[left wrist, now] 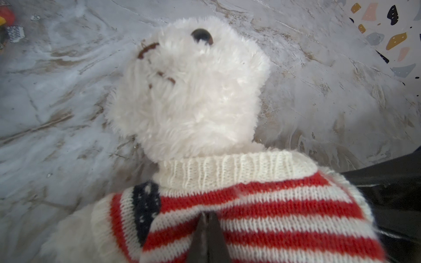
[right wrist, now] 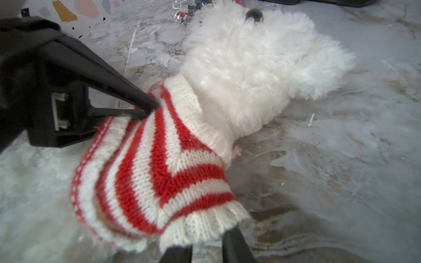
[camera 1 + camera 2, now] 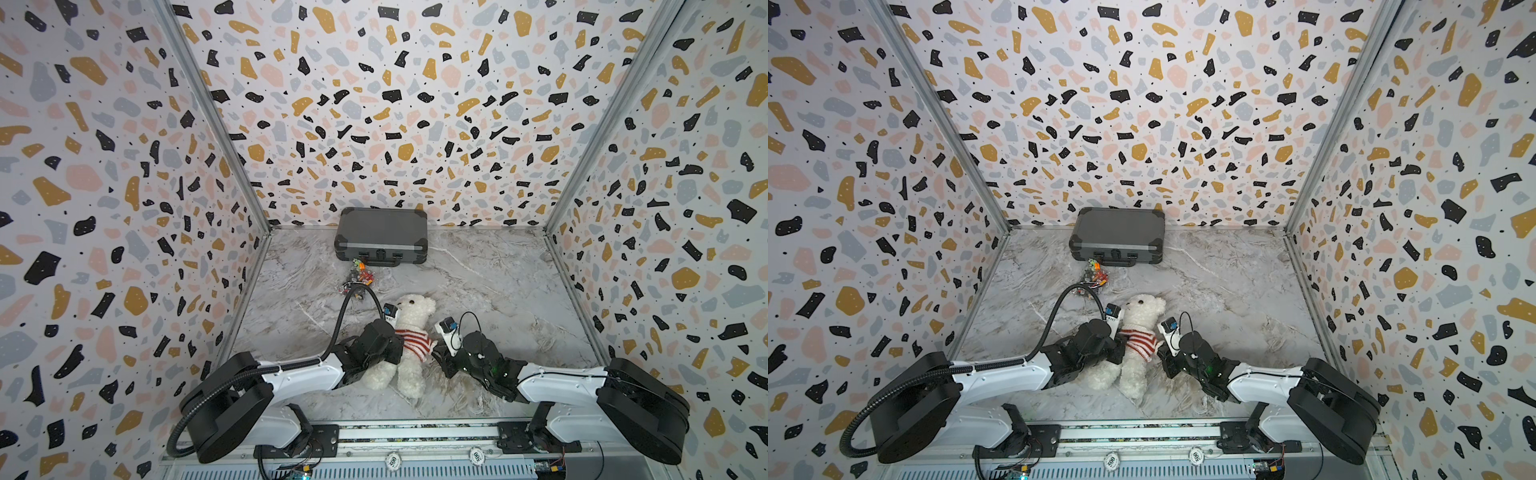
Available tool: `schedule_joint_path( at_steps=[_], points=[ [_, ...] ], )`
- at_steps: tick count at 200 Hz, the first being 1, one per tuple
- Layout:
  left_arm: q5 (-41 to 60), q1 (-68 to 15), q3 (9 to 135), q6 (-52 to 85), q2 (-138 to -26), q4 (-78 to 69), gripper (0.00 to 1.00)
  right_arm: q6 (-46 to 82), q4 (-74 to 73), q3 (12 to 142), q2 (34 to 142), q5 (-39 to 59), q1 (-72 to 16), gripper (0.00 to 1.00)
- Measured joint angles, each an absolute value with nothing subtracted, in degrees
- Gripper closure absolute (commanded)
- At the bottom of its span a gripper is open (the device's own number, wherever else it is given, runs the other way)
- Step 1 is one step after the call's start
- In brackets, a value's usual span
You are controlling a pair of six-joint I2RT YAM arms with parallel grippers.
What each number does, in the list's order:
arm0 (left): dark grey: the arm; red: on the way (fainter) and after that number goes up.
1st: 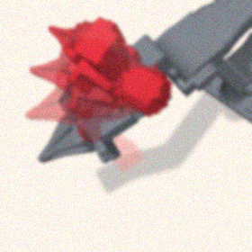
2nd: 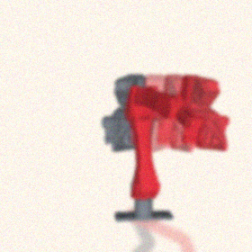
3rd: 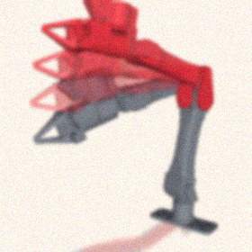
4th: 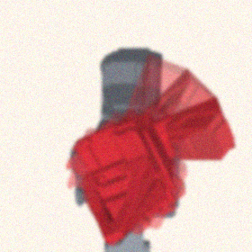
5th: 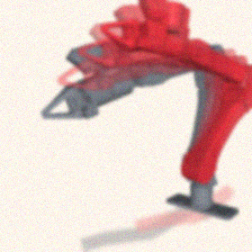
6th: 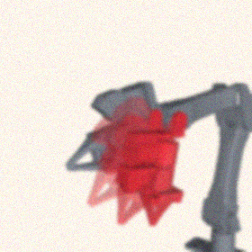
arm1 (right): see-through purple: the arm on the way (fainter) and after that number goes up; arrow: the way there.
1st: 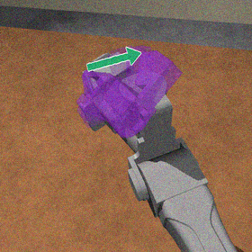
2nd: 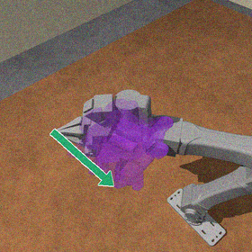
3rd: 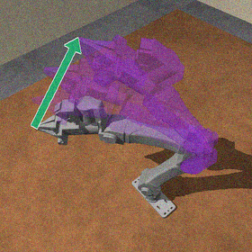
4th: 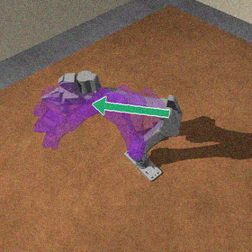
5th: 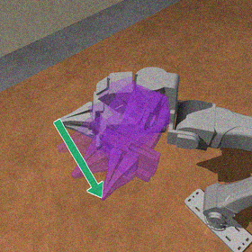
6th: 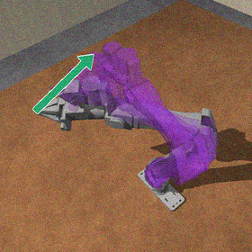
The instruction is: Dress the teddy bear
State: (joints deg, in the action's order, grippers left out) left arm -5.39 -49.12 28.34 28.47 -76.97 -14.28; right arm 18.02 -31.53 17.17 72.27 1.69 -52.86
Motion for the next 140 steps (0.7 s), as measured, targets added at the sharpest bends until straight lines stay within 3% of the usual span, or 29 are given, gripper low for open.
schedule_joint_path(
  at_steps=[29,48,140],
  points=[
    [-5.0,-48.6,28.3,28.0,-77.3,-14.4,1.00,17.2,-32.2,17.6,72.2,1.1,-54.7,0.89],
    [-4.9,-48.4,28.2,27.7,-77.4,-14.8,1.00,16.7,-32.2,18.0,72.2,0.6,-55.4,0.91],
    [-4.1,-47.3,26.4,26.2,-77.5,-17.3,1.00,13.5,-32.6,20.7,73.1,-1.0,-56.1,0.75]
  ],
)
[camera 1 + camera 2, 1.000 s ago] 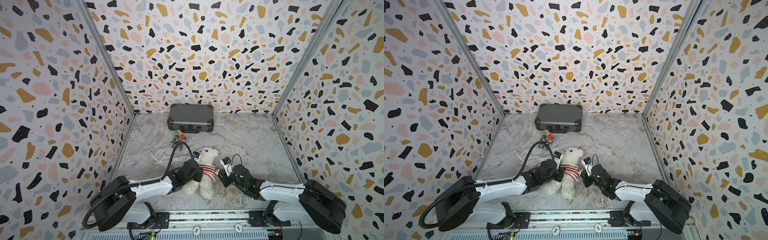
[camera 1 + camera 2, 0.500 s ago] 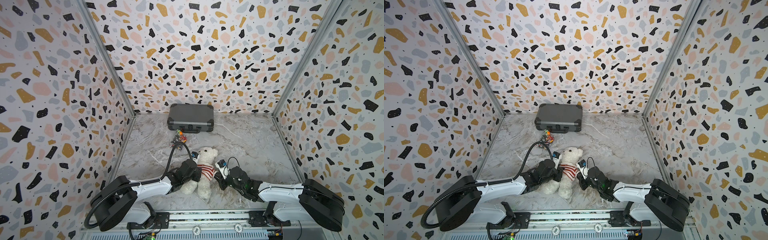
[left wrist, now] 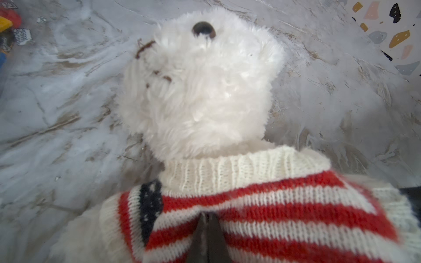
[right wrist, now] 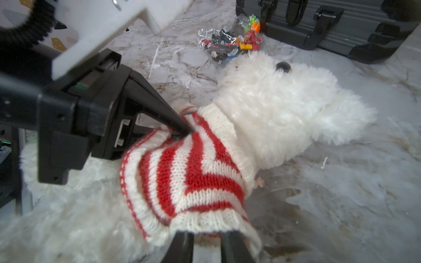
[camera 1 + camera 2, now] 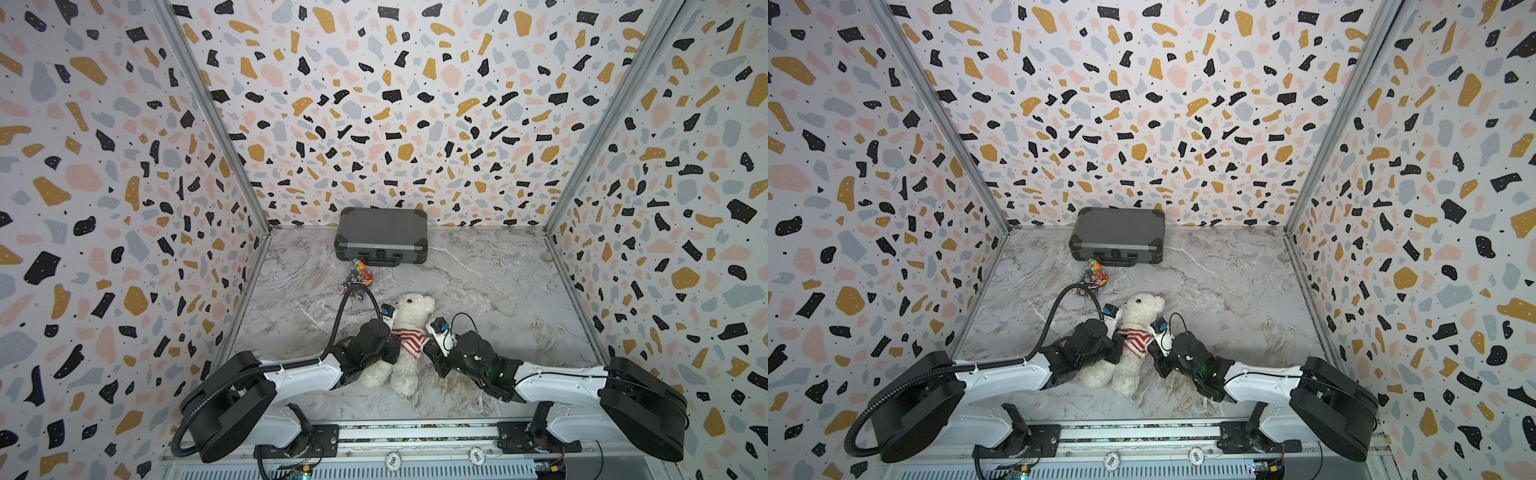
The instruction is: Dress the teddy bear
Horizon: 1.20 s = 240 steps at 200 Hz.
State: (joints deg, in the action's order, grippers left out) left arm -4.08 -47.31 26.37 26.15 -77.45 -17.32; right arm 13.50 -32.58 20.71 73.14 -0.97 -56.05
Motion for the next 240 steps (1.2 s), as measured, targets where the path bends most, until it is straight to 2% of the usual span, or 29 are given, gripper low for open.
schedule_joint_path(
  at_steps=[54,101,122,166,240],
  points=[
    [-4.1,-47.3,26.4,24.5,-79.0,-18.3,1.00,11.1,-32.9,24.6,77.6,-0.1,-55.0,0.74],
    [-4.1,-47.1,26.4,23.3,-79.4,-18.6,1.00,9.5,-33.1,27.0,80.6,2.9,-53.6,0.61],
    [-4.0,-47.0,26.4,23.1,-79.5,-18.6,1.00,9.2,-33.5,27.5,81.6,3.5,-53.4,0.60],
    [-3.9,-47.0,26.4,23.0,-79.6,-18.7,1.00,8.8,-34.8,27.5,82.7,4.6,-52.5,0.69],
    [-3.9,-46.9,25.7,22.7,-79.0,-19.4,1.00,8.4,-34.6,29.1,84.0,5.6,-51.4,1.00]
  ],
)
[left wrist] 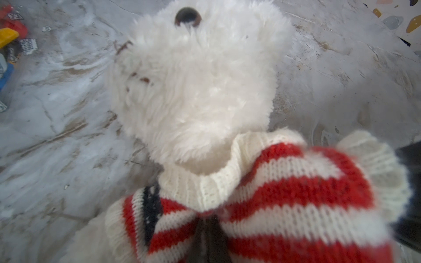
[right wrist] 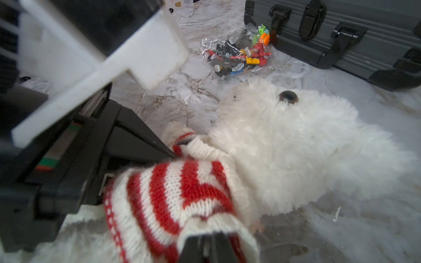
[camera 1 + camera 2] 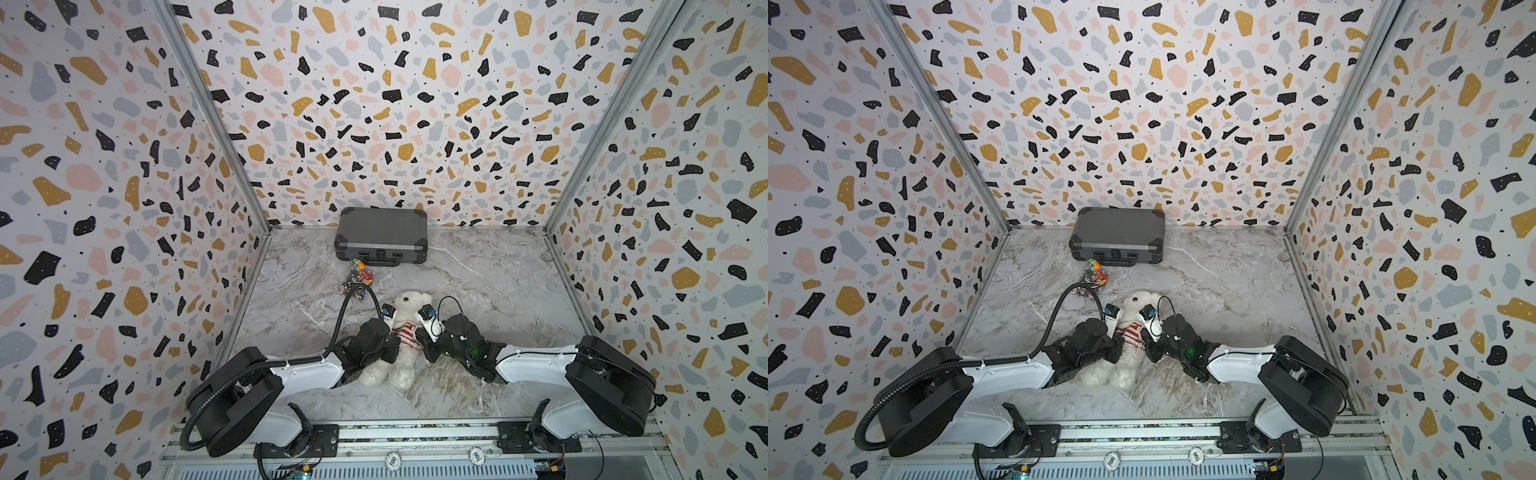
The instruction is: Dress the teddy bear
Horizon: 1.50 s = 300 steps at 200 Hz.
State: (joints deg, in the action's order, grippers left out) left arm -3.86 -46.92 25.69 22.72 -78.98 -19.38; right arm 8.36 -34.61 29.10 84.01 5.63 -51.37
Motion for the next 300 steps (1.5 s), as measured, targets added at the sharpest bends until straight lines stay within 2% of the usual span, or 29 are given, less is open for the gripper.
schedule_joint_path(
  at_steps=[43,60,79,104,131,182,196,207,267,300],
  points=[
    [-3.4,-46.8,25.5,23.3,-76.8,-17.6,1.00,7.4,-30.2,29.8,81.1,2.0,-54.3,1.00],
    [-3.1,-46.6,25.5,23.6,-75.4,-16.0,0.80,7.5,-28.5,29.8,78.8,0.8,-55.7,1.00],
    [-2.8,-46.4,25.5,23.9,-73.5,-13.8,0.66,8.2,-27.4,29.6,76.5,0.7,-56.0,1.00],
    [-2.7,-46.3,25.7,24.0,-70.9,-9.7,0.54,10.0,-26.5,28.9,73.6,0.8,-56.1,1.00],
    [-2.4,-46.3,25.8,24.2,-64.4,-3.9,0.46,12.5,-26.5,27.4,71.0,-0.3,-56.0,1.00],
    [1.2,-46.4,28.7,26.7,-52.0,1.6,0.44,15.7,-26.6,25.7,69.3,-2.2,-54.9,1.00],
    [1.7,-47.2,30.1,28.1,-50.8,2.2,0.53,16.3,-26.6,25.7,69.3,-2.7,-54.9,1.00],
    [2.3,-48.4,30.4,29.2,-50.0,2.1,0.56,16.6,-26.6,25.7,69.2,-3.1,-54.9,1.00],
    [4.7,-55.7,30.2,34.7,-52.3,-2.4,0.57,18.1,-26.6,25.3,68.3,-4.5,-54.9,1.00],
    [5.1,-56.4,29.0,37.7,-56.0,-7.4,0.53,18.6,-26.6,25.2,67.5,-4.6,-54.9,1.00]
  ],
)
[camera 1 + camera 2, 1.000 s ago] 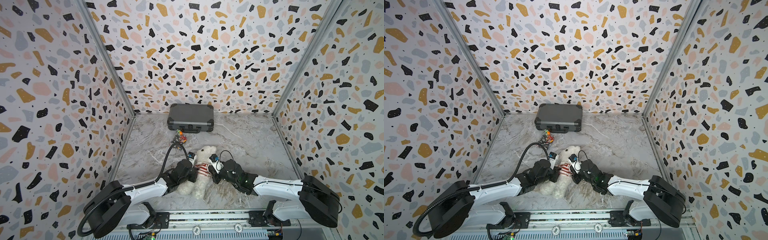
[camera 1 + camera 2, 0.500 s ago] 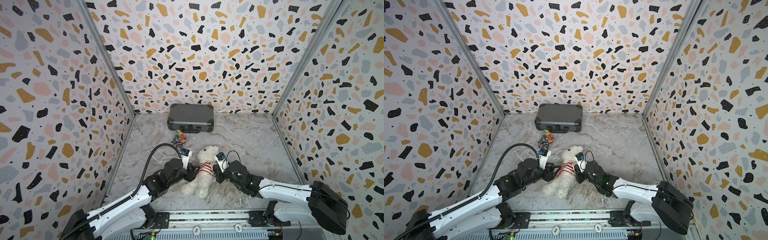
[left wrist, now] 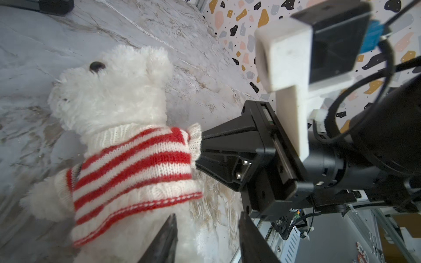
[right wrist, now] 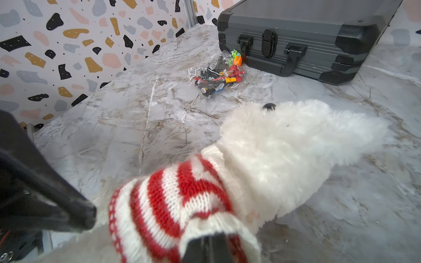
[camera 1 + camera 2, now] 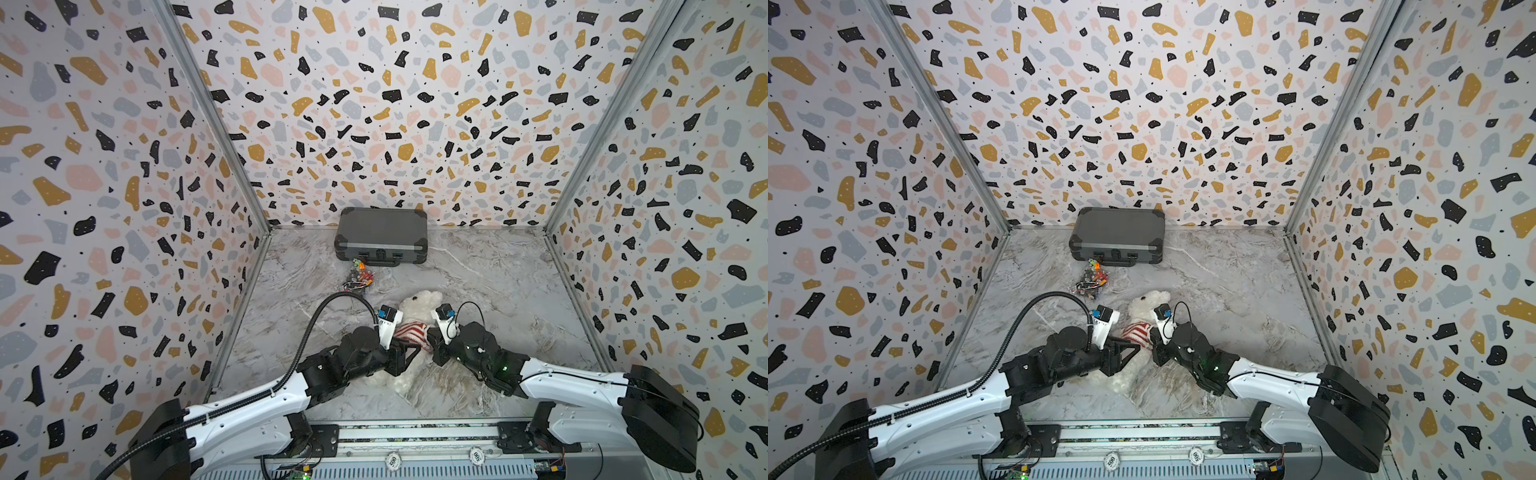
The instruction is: Dress the teddy bear
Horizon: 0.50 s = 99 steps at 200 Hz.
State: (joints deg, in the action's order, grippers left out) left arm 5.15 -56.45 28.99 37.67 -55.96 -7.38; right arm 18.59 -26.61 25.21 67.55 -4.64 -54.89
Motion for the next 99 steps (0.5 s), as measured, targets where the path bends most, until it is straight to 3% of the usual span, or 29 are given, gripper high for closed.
schedule_joint_path(
  at_steps=[46,99],
  points=[
    [3.7,-56.7,28.3,40.4,-59.7,-11.5,0.53,19.2,-26.6,24.7,67.0,-5.2,-55.7,1.00],
    [-0.1,-56.7,28.1,42.9,-62.5,-15.4,0.70,19.6,-27.5,24.3,67.0,-5.7,-56.6,1.00]
  ],
)
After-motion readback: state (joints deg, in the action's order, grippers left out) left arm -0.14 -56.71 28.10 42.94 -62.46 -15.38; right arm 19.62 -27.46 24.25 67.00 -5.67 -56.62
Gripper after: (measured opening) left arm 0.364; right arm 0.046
